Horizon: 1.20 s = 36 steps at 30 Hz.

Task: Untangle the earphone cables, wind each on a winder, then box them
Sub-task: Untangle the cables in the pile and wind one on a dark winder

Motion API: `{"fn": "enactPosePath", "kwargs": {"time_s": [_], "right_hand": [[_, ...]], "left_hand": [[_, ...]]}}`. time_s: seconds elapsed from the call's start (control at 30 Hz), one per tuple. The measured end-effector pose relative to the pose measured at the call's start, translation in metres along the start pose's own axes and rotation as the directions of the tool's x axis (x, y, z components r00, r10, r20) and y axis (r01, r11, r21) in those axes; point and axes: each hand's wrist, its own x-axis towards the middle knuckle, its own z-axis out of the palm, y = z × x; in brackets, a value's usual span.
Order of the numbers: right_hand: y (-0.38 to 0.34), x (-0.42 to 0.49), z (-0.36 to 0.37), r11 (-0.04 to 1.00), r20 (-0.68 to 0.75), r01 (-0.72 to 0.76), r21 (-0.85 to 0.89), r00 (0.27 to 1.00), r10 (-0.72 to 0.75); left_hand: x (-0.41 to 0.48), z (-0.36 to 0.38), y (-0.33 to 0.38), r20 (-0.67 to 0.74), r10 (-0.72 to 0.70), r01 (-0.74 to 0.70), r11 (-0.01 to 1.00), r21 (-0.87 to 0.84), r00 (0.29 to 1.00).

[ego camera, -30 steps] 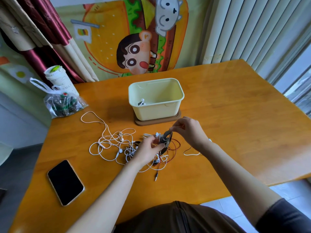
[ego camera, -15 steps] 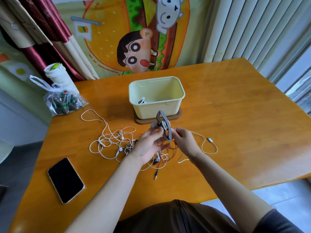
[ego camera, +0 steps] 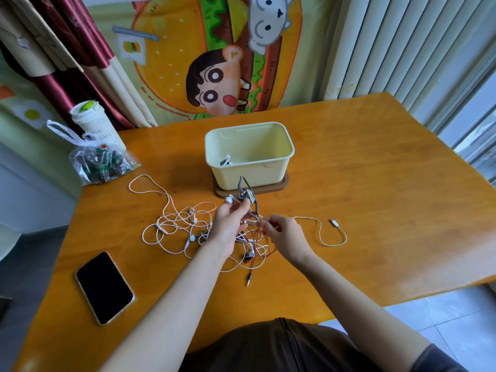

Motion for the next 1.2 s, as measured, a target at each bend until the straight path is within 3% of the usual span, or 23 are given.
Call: {"fn": "enactPosePath", "kwargs": {"time_s": [0.23, 0.5, 0.8, 1.2], "right_hand": [[-0.007, -0.001, -0.002, 0.992, -0.014, 0.071, -0.105, 0.997, -0.073], [-0.013, -0.007, -0.005, 0.975, -0.036, 0.134, -0.176, 0.989, -0.142], [-0.013, 0.001, -0.017, 0.962, -0.071, 0.149, -0.227, 0.983, -0.169], [-0.016, 0.016, -0.044, 0.964, -0.166, 0.158, -0.213, 0.967, -0.195]], "left_hand": [[0.001, 0.001, 0.0, -0.05, 0.118, -0.108, 0.979, 0.172, 0.992], [0.001, -0.005, -0.003, 0.07, 0.321, -0.309, 0.796, 0.521, 0.945], [-0.002, -0.008, -0.005, 0.083, 0.343, -0.329, 0.76, 0.56, 0.936], [-0.004, -0.01, -0.009, 0.203, 0.406, -0.43, 0.613, 0.662, 0.891]]}}
